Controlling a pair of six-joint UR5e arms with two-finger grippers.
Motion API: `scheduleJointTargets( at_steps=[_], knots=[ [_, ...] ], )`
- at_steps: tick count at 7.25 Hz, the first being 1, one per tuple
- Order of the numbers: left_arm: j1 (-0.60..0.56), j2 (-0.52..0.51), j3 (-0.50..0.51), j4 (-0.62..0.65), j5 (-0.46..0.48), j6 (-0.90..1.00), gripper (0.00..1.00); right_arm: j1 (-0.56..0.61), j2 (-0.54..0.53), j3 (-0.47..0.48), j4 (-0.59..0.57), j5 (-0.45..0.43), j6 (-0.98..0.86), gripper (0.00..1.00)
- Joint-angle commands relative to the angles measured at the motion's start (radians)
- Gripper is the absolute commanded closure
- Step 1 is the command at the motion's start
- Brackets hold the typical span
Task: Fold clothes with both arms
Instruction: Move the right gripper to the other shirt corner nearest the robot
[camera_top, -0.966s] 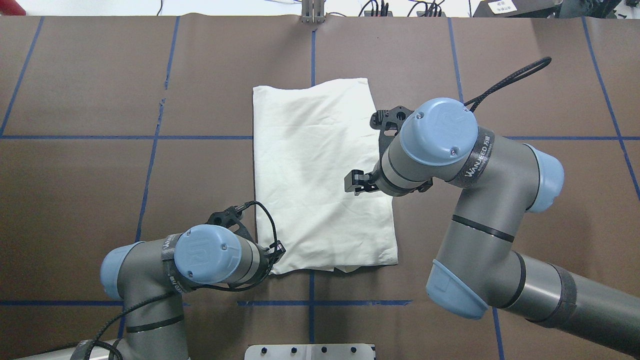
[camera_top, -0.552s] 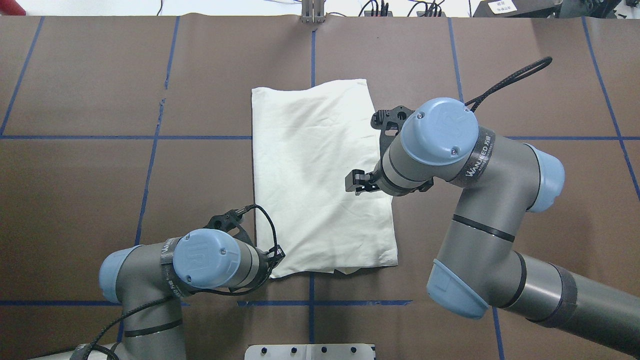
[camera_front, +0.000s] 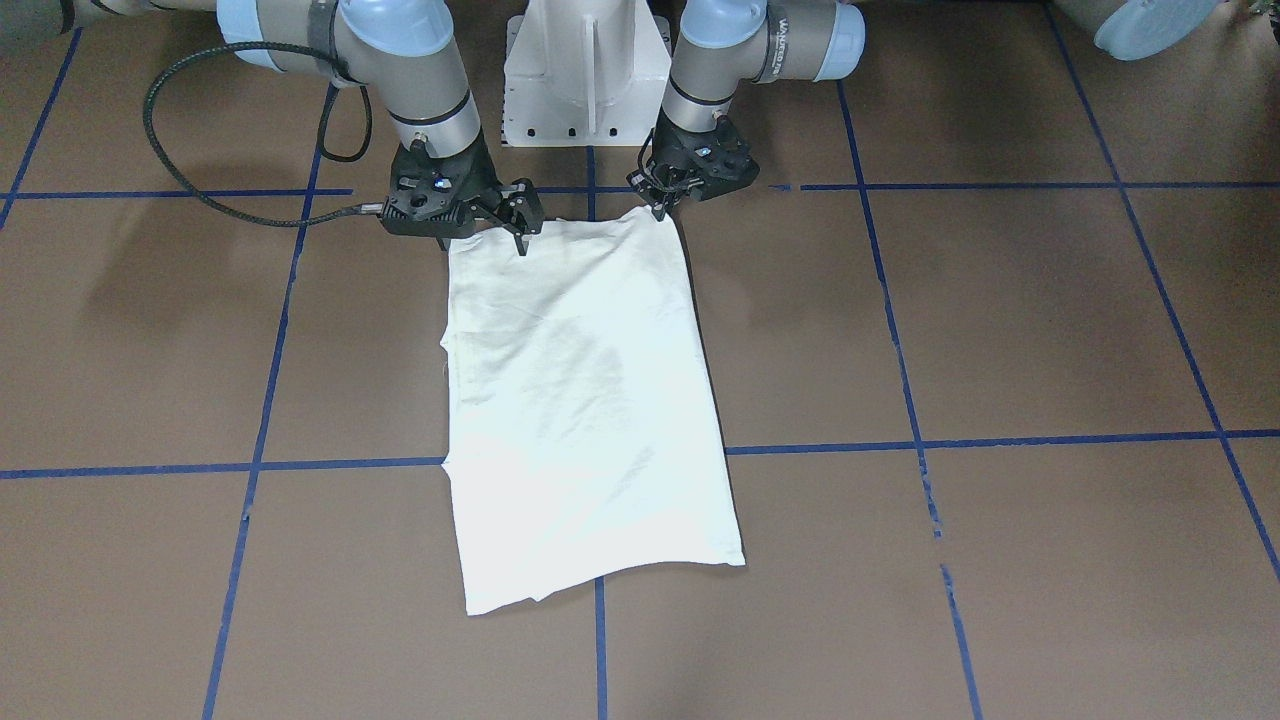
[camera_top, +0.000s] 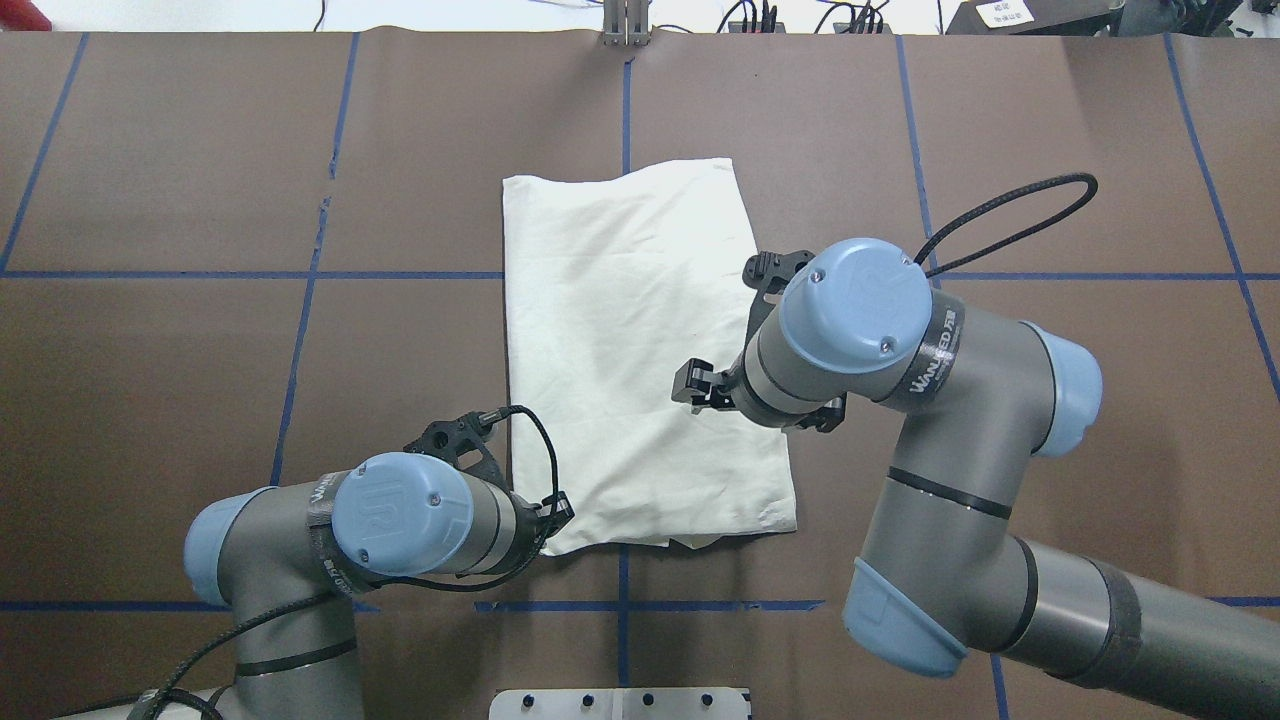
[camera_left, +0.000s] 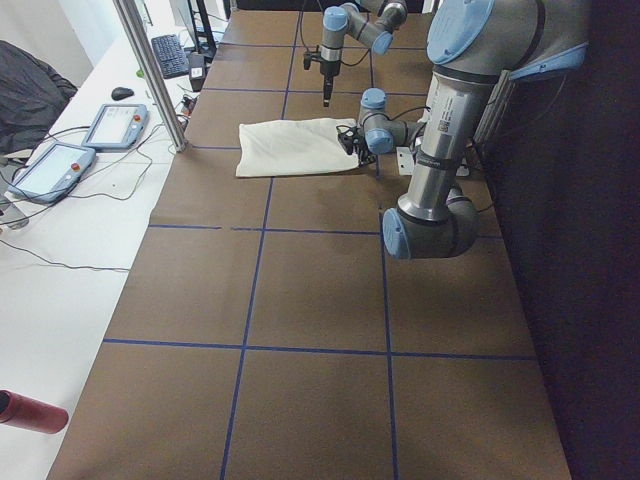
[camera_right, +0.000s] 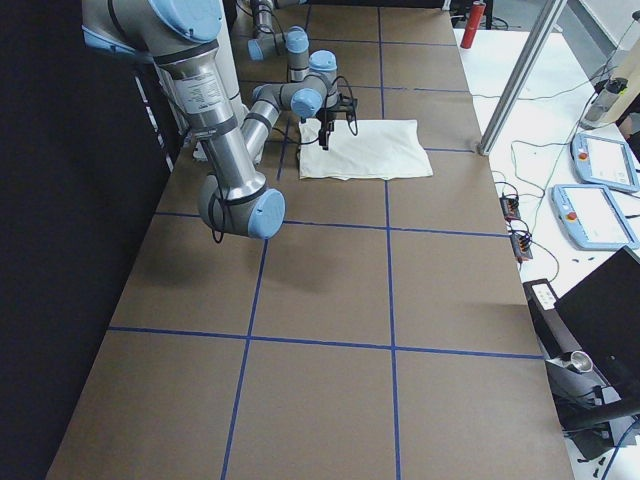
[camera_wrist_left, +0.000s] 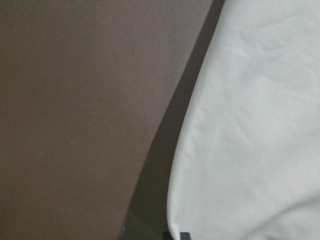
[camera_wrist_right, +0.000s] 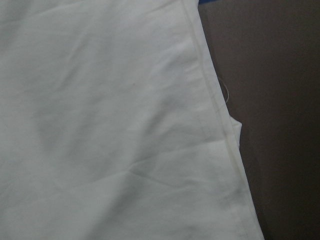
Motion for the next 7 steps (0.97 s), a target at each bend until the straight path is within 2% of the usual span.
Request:
scheduleJointTargets(
  at_steps=[1, 2, 7],
  knots=[
    [-0.002, 0.000, -0.001, 0.001, -0.002, 0.007, 1.00, -0.113, -0.078, -0.002, 0.164, -0.110, 0.296, 0.00],
    [0.002, 0.012, -0.001, -0.001, -0.003, 0.007, 1.00, -0.150, -0.086, -0.012, 0.172, -0.159, 0.369, 0.00],
    [0.003, 0.011, 0.000, -0.004, -0.005, 0.007, 1.00, -0.169, -0.086, -0.107, 0.169, -0.161, 0.428, 0.00]
  ],
)
